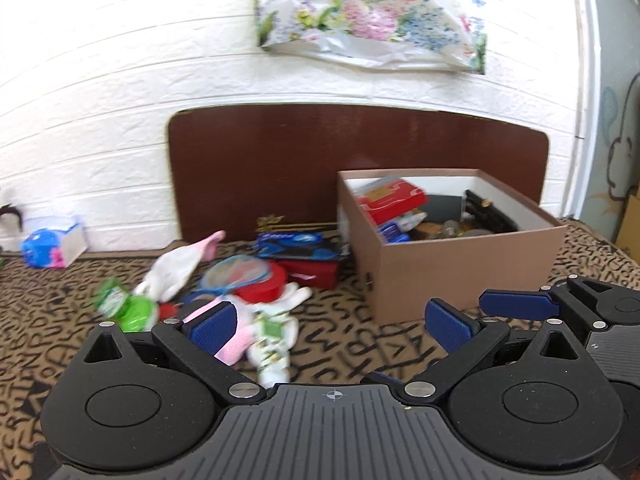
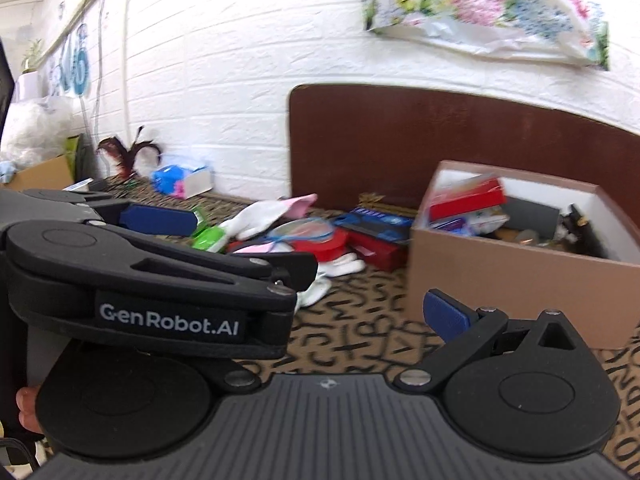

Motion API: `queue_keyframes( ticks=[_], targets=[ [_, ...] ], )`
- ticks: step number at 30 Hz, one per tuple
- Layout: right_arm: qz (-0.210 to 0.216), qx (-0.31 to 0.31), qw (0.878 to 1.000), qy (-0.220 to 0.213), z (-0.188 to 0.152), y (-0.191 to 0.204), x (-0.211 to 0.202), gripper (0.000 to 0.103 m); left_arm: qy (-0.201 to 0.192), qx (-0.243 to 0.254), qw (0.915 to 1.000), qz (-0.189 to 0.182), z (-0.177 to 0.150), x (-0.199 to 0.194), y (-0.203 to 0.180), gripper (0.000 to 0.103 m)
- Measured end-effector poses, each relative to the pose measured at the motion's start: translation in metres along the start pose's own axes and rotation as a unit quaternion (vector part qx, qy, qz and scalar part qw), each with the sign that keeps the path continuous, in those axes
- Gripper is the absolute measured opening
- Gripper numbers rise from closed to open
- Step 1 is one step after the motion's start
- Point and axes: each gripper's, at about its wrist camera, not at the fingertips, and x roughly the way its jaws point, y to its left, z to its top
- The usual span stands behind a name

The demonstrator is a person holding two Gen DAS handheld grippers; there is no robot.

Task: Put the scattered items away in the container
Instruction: 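Withdraw the left gripper and move toward the hand-cream tube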

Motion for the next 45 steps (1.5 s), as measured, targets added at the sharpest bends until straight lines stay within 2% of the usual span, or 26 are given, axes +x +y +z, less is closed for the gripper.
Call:
queue_keyframes(
  ticks=[4, 8, 15, 18, 23, 30, 33, 40, 45],
  targets=[
    [0.015, -0.009, 1.000, 0.019, -0.001, 0.019, 0.011, 0.103, 0.002, -0.012, 0.9998, 0.014, -0.008, -0.007, 0.020, 0.103],
    [0.012, -0.015, 0.999, 0.028, 0.000, 0.030, 0.017, 0.103, 0.015, -0.031, 0.9993, 0.017, -0.015, -0.005, 0.037, 0.103],
    [-0.008, 0.009, 0.999, 0.039, -0.004, 0.024, 0.024, 0.103, 0.042, -0.055, 0.9976, 0.006, -0.023, 0.012, 0.050, 0.103],
    [-0.020, 0.027, 0.998, 0.056, -0.008, 0.021, 0.033, 0.103, 0.050, -0.058, 0.9970, 0.009, -0.029, 0.019, 0.057, 0.103],
    [-0.008, 0.052, 0.993, 0.107, -0.019, 0.018, 0.054, 0.103, 0.083, -0.079, 0.9933, 0.017, -0.043, 0.036, 0.077, 0.103],
    [-0.007, 0.016, 0.991, 0.132, -0.030, 0.027, 0.080, 0.103, 0.112, -0.105, 0.9880, 0.020, -0.051, 0.056, 0.099, 0.103],
    [-0.007, 0.009, 0.991, 0.132, -0.029, 0.028, 0.088, 0.103, 0.115, -0.101, 0.9882, 0.006, -0.047, 0.063, 0.100, 0.099],
    [-0.016, 0.012, 0.993, 0.115, -0.023, 0.026, 0.103, 0.101, 0.130, -0.095, 0.9868, -0.020, -0.041, 0.081, 0.099, 0.083],
    [-0.014, 0.011, 0.993, 0.117, -0.022, 0.028, 0.116, 0.094, 0.130, -0.087, 0.9875, -0.021, -0.037, 0.092, 0.097, 0.077]
  ],
)
